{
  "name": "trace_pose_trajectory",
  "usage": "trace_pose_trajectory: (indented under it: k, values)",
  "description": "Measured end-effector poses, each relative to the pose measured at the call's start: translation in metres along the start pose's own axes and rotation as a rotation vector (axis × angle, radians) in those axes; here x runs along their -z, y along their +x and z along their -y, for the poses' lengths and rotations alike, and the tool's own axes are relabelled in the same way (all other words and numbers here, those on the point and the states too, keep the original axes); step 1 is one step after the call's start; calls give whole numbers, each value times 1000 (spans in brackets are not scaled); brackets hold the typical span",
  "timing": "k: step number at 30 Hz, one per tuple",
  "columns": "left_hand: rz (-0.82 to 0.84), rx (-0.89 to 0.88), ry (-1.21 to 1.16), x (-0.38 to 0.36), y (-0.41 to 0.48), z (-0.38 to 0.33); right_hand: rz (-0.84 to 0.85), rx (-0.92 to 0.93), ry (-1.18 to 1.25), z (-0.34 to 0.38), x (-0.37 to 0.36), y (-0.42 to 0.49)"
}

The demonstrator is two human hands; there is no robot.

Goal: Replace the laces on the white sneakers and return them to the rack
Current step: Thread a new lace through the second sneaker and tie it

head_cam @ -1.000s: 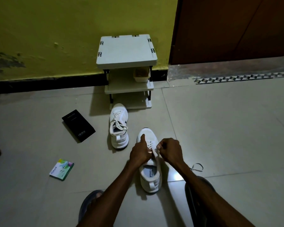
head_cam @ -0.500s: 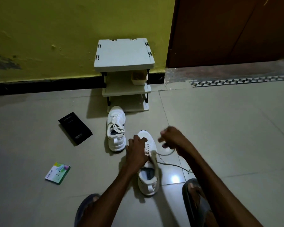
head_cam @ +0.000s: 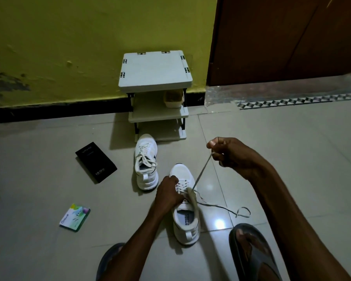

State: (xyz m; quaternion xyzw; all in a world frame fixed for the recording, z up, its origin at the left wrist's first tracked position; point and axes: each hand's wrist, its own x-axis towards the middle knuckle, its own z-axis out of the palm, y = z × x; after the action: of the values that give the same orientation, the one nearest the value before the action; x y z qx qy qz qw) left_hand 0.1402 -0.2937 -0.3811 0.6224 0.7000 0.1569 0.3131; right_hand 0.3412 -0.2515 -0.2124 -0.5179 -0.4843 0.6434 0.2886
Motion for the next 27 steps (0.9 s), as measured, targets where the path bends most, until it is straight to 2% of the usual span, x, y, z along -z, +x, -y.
trace_pose_trajectory:
  k: [6, 8, 11, 14, 17, 19, 23, 25, 27]
  values:
    - [-43, 28, -30, -1, -2, 5, -11, -34, 269, -19, 16, 0]
    - [-46, 30, -30, -1, -2, 2, -1, -28, 207, -23, 15, 1]
    - [-44, 26, -11, 1, -3, -3, 6, -61, -253, -34, 14, 9]
    - [-35, 30, -29, 2, -4, -4, 73, -272, -743, -62, 21, 17]
    - [-28, 18, -69, 3, -5, -1, 239, -543, -1077, -105, 27, 18]
    - [-31, 4, -92, 2, -6, 1, 183, -592, -1232, -129, 24, 13]
    - [-9, 5, -93, 2, -3, 2, -97, -385, -1330, -155, 4, 22]
    - [18, -2, -84, 4, 1, 1, -204, -210, -1236, -162, -7, 36]
    - [50, 2, -82, 6, 4, -1, -185, -87, -1059, -167, -16, 50]
